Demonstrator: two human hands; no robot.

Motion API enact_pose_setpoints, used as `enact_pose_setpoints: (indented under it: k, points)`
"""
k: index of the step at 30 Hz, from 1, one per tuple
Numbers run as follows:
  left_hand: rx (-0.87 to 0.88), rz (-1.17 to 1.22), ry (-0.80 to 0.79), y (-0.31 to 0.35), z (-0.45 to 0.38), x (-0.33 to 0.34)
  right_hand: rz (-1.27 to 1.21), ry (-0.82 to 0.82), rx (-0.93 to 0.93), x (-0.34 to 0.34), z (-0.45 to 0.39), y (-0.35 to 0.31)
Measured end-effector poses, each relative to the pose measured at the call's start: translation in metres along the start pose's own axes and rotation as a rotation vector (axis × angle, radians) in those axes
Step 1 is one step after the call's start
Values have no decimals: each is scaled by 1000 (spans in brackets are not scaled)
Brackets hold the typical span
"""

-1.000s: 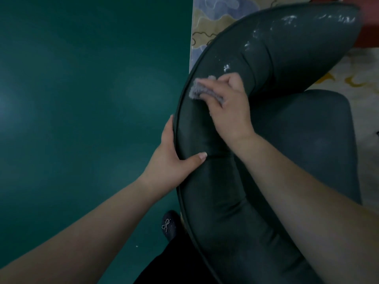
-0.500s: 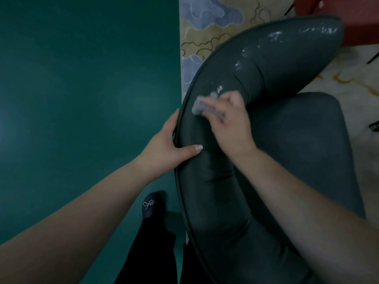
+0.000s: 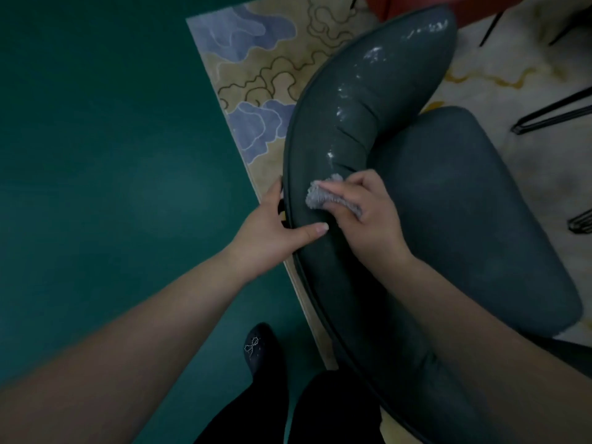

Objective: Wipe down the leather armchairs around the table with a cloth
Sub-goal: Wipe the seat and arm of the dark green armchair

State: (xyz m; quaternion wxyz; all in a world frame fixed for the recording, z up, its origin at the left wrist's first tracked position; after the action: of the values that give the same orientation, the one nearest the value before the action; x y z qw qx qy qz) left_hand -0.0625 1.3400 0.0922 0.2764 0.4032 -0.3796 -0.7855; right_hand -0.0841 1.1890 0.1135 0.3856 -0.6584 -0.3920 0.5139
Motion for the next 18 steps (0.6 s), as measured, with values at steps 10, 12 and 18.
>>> enact_pose_setpoints:
  k: [10, 12, 18]
  points:
    - [67, -120, -22, 8, -34, -19, 146, 137, 21, 2, -96, 16]
    - [65, -96, -20, 14, -48, -23, 110, 147, 38, -2, -91, 19]
    - [46, -97, -81, 22, -72, -28, 42, 121, -44, -1, -47, 19]
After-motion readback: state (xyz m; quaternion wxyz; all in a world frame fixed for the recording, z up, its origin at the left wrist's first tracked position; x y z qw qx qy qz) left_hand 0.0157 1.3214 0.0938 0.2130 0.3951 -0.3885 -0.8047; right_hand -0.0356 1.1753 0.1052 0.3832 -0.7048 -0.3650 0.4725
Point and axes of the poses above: each hand's wrist, its own z-axis away from the middle knuckle, its own x-axis out of the palm, y = z × x, the point moved 6 cm from there along -z, towards the middle knuckle, and after that the axes turned 10 degrees about -z, right-handed, at the moved point
